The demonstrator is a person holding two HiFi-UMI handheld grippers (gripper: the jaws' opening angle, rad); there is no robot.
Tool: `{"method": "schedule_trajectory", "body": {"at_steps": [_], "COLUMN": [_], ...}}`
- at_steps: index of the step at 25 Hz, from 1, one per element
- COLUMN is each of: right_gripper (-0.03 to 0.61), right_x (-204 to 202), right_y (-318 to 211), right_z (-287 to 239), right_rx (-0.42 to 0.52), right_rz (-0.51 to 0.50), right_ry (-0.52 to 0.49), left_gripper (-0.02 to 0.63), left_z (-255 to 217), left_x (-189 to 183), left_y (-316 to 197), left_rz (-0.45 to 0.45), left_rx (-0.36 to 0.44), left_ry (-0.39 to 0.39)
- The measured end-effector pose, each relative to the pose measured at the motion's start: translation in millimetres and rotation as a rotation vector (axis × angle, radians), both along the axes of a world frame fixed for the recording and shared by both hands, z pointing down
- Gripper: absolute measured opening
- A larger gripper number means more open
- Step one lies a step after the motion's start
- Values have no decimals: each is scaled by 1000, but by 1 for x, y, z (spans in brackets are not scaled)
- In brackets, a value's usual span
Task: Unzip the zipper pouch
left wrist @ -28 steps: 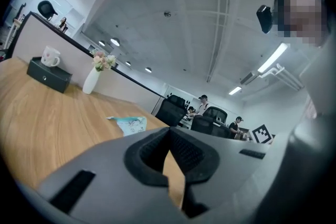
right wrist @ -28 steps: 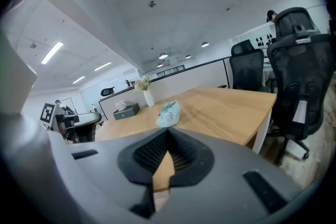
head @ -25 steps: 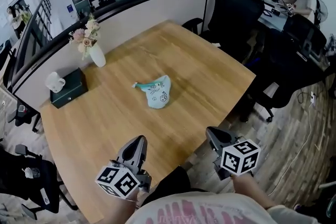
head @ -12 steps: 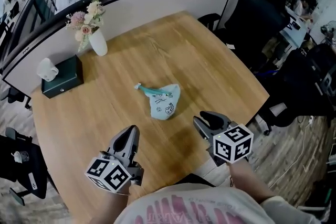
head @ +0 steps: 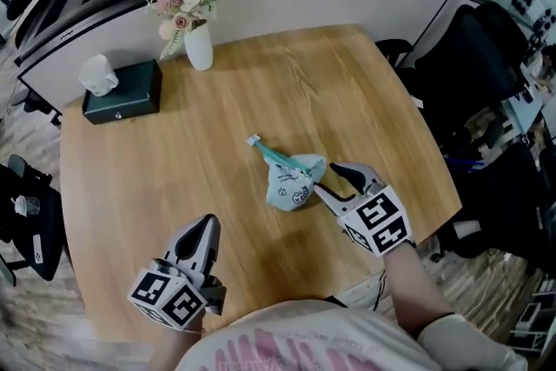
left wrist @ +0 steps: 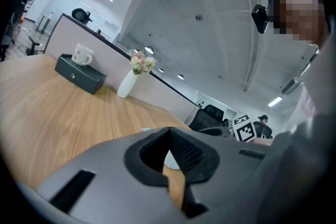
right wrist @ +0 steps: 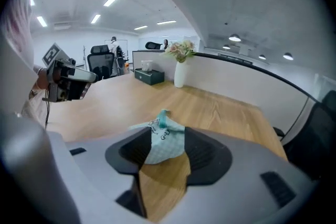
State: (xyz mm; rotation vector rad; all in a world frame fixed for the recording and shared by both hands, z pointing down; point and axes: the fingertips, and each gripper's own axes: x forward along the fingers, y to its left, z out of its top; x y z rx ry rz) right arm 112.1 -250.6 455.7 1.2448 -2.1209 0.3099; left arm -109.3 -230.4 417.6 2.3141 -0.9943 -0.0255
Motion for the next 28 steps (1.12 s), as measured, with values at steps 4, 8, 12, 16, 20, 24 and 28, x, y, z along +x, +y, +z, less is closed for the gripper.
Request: {"method": "schedule_trajectory", "body": {"at_steps": [4,8,12,16,20,24,28], "right_gripper": [202,202,189,154,94,71,59], "right_x": [-4,-14,-26,-28,-27,-26,-26], "right_y": [-14,-20,-24,-29,-27,-25,-24], "right_z": [8,16,20,26,28,26,20], "right_rx": [-13,-8,2,18,-1,-6,-1], "right_rz": [-198,-384,-468,-496,-508,-515,-520], "right_ry": [108,220,229,224,180,145,95], "left_gripper": [0,0,0,1,1,0,1], "left_z": [-2,1,-1,-5,-10,-15,-24], "left_x": [-11,-14,-13,-6,0,4,12], "left_y": [4,11,22,37,54,66,74], "left_rz": [-118,-215,-284,-336,-379,-423,-449], "left_rx": [-3,-15,-12,-8,4,14,37], "left_ry": [-5,-2,-8,-21,-35,-41,-39]}}
